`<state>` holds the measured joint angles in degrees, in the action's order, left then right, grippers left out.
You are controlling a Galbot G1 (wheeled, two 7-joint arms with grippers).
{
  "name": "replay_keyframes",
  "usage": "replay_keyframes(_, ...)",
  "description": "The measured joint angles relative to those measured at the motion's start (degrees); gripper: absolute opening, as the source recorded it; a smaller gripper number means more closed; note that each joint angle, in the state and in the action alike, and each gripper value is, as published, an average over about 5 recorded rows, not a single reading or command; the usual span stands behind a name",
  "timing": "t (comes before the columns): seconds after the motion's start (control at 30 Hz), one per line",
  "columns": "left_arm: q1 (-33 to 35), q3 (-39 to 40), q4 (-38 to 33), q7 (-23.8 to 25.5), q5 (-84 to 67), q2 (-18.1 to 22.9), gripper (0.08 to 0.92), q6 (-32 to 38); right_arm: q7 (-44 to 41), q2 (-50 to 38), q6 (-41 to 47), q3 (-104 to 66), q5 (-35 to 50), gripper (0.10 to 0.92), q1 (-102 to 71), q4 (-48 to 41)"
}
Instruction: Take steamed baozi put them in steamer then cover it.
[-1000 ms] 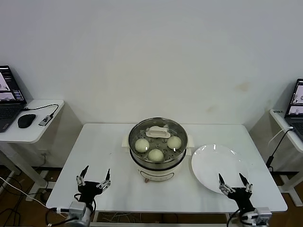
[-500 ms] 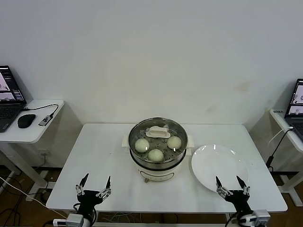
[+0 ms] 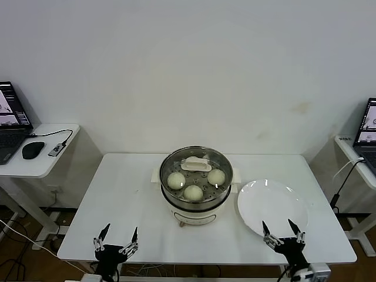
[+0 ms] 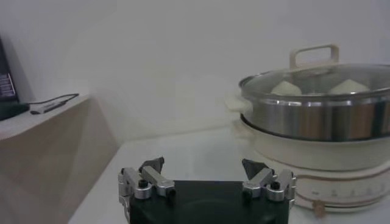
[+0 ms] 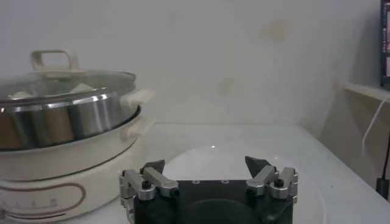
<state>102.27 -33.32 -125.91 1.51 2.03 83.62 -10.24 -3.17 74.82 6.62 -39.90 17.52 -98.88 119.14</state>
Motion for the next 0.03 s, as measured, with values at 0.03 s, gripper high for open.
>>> replay_keyframes(0.03,0.1,-0.1,0.0,0.1,0.0,0.0,0.823,-0.1,-0.1,0.0,0.1,0.1,-0.1,0.823,0.0,0.0)
